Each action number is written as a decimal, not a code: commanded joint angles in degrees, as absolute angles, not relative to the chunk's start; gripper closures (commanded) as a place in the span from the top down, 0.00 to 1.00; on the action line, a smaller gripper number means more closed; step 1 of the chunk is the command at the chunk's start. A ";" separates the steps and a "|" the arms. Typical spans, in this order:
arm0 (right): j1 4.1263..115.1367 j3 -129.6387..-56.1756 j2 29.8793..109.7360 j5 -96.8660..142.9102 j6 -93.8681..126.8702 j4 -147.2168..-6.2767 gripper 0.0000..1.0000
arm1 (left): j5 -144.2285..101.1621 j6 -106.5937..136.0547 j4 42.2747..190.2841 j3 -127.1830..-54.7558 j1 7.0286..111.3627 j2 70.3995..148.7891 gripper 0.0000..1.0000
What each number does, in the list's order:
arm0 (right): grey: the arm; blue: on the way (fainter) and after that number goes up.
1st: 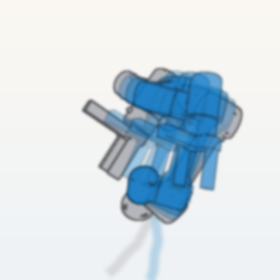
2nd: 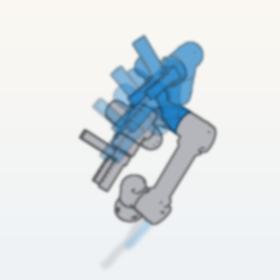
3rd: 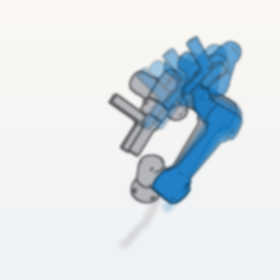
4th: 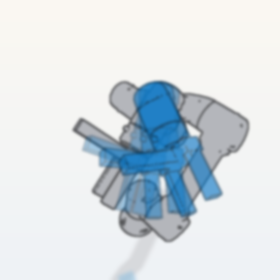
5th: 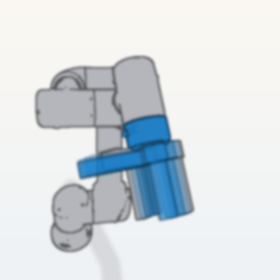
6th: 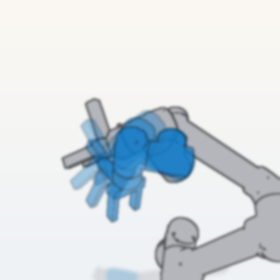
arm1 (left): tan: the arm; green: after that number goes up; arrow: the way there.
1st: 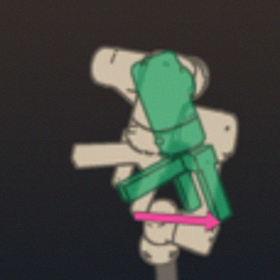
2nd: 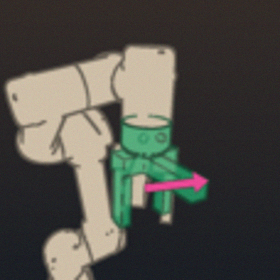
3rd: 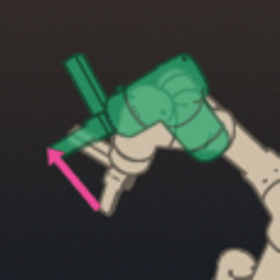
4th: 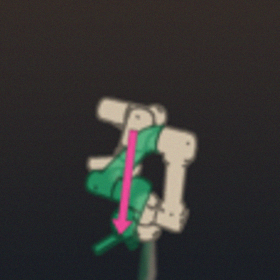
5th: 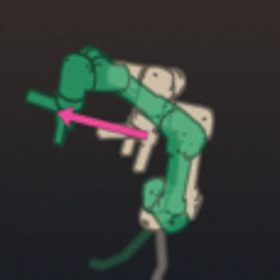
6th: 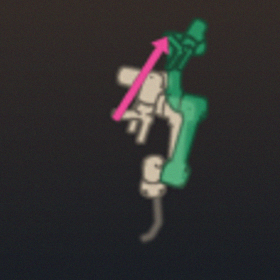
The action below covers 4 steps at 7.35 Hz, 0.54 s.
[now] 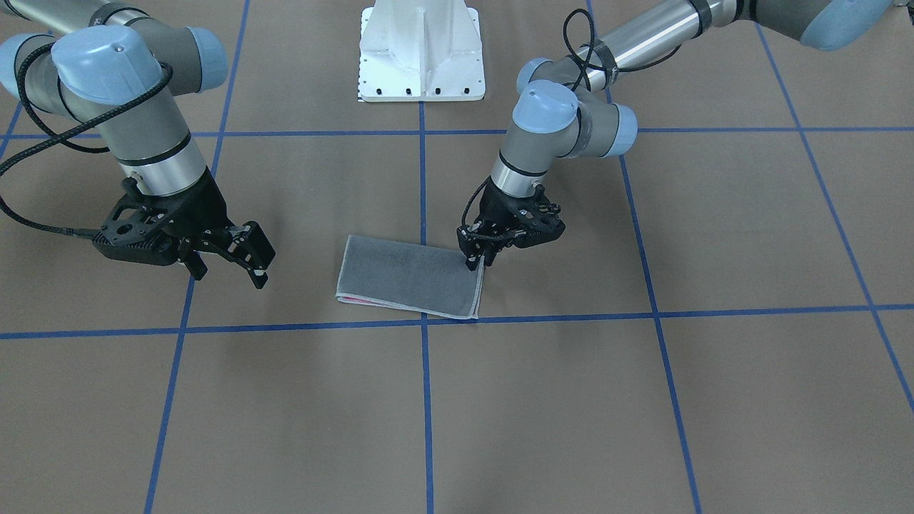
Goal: Fold towel twice with both arms
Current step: 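Grasp the folded towel's end with the left gripper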
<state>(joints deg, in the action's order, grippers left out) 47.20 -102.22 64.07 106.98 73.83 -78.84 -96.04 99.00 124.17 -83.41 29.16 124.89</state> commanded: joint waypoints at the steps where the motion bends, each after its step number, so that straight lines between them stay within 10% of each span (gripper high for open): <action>1: 47.20 -102.22 64.16 106.96 73.83 -78.84 0.99 | -96.06 98.62 124.19 -83.41 29.18 124.81 0.23; 4: 47.20 -102.13 64.77 107.14 73.65 -78.84 0.99 | -96.24 98.09 124.19 -83.93 30.32 124.46 0.00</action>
<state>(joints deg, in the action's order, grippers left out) 47.20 -102.26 64.62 107.12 73.73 -78.84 -96.11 98.31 124.19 -83.72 29.63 124.71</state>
